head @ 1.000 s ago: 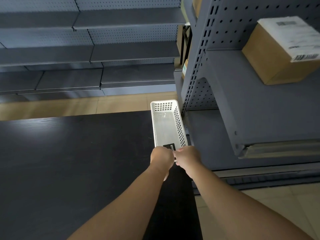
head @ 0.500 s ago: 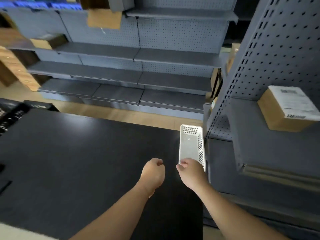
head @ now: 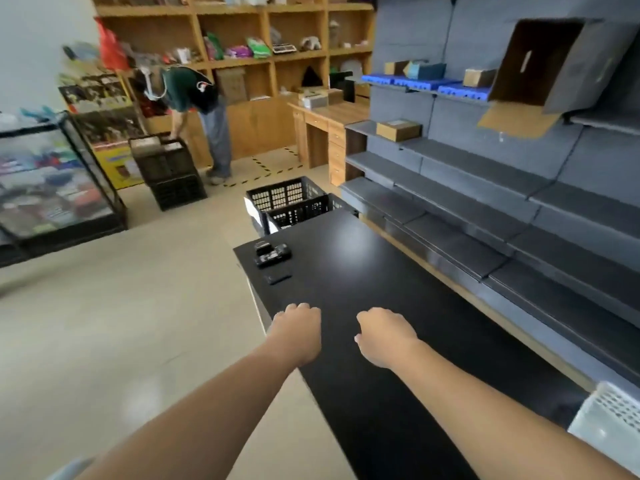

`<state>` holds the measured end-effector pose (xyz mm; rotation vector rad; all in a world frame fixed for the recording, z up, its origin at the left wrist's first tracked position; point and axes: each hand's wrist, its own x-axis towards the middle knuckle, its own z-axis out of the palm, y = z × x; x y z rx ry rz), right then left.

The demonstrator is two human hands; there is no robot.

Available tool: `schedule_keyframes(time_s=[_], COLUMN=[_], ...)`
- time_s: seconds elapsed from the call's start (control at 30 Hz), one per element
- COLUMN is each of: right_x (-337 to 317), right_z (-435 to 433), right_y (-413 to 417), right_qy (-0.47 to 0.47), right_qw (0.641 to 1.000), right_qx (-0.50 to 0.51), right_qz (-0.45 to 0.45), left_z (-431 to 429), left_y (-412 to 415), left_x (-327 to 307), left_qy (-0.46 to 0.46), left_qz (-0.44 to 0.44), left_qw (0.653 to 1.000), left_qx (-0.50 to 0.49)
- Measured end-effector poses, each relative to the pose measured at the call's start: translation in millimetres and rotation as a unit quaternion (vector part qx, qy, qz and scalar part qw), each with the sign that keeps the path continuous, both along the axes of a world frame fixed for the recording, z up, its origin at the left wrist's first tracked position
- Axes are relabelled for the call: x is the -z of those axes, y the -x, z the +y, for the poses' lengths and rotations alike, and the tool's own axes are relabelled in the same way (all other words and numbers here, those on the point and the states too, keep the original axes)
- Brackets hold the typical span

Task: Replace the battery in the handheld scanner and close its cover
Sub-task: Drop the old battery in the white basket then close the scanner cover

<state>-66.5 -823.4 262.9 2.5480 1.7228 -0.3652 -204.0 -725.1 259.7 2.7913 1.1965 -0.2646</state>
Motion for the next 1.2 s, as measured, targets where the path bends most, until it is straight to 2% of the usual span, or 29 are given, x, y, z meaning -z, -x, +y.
schedule_keyframes(time_s=[0.23, 0.5, 0.9, 1.2], right_x=[-9, 15, 36, 58], right_z=[133, 315, 513, 696], right_y=[85, 136, 165, 150], right_qy=[0.013, 0.031, 0.047, 0.036], right_qw=[0.990, 0.981, 0.971, 0.960], right_qx=[-0.139, -0.190, -0.232, -0.276], right_qz=[-0.012, -0.012, -0.018, -0.015], left_z=[97, 247, 425, 595], left_y=[97, 162, 195, 179], left_x=[10, 31, 40, 48], left_qy=[-0.013, -0.002, 0.012, 0.003], left_qz=[0.019, 0.016, 0.039, 0.066], left_qw=[0.993, 0.984, 0.980, 0.973], left_qx=[-0.119, -0.175, -0.192, -0.223])
